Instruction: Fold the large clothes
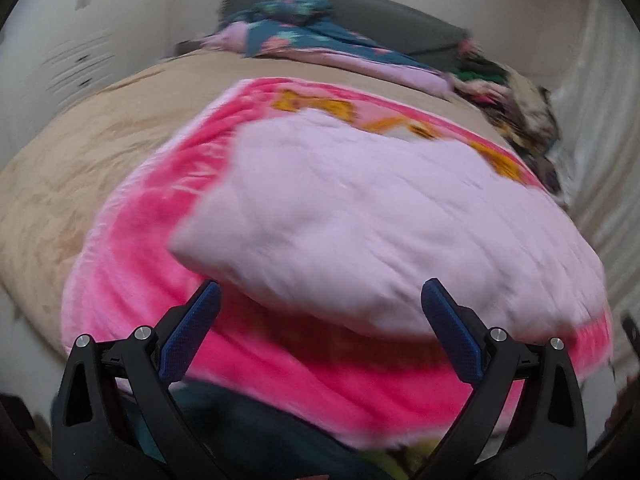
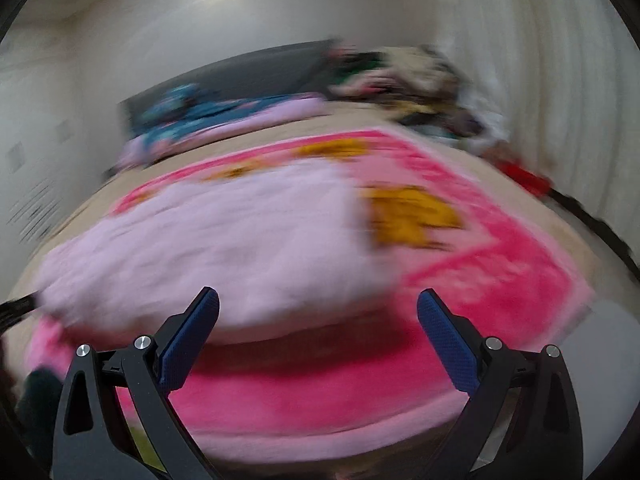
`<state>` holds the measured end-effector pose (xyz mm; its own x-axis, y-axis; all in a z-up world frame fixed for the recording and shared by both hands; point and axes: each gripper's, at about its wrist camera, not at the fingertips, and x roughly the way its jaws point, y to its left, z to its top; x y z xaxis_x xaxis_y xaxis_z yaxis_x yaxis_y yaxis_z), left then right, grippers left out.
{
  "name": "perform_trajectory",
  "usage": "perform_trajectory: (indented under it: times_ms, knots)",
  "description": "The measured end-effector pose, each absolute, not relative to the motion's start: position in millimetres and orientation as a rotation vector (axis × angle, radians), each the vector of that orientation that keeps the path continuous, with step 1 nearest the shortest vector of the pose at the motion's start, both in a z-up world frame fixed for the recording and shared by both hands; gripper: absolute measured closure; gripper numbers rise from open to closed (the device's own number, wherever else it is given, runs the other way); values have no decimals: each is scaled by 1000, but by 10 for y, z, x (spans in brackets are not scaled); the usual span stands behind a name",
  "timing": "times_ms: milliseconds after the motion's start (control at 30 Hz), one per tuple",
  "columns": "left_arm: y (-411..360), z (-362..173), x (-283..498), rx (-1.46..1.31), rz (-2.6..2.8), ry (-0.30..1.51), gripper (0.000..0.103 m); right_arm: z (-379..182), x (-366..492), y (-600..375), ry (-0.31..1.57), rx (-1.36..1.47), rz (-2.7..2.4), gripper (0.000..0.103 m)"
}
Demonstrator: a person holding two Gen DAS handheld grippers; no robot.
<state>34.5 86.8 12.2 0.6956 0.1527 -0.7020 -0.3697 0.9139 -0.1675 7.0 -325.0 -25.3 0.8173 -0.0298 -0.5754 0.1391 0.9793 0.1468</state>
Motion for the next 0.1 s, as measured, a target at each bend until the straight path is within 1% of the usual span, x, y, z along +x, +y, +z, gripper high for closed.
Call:
perform_trajectory:
  times_ms: [100]
  knots:
    - [1517,134,472,-341,425,714,9,-605,142,-4258,650,220,-418,4]
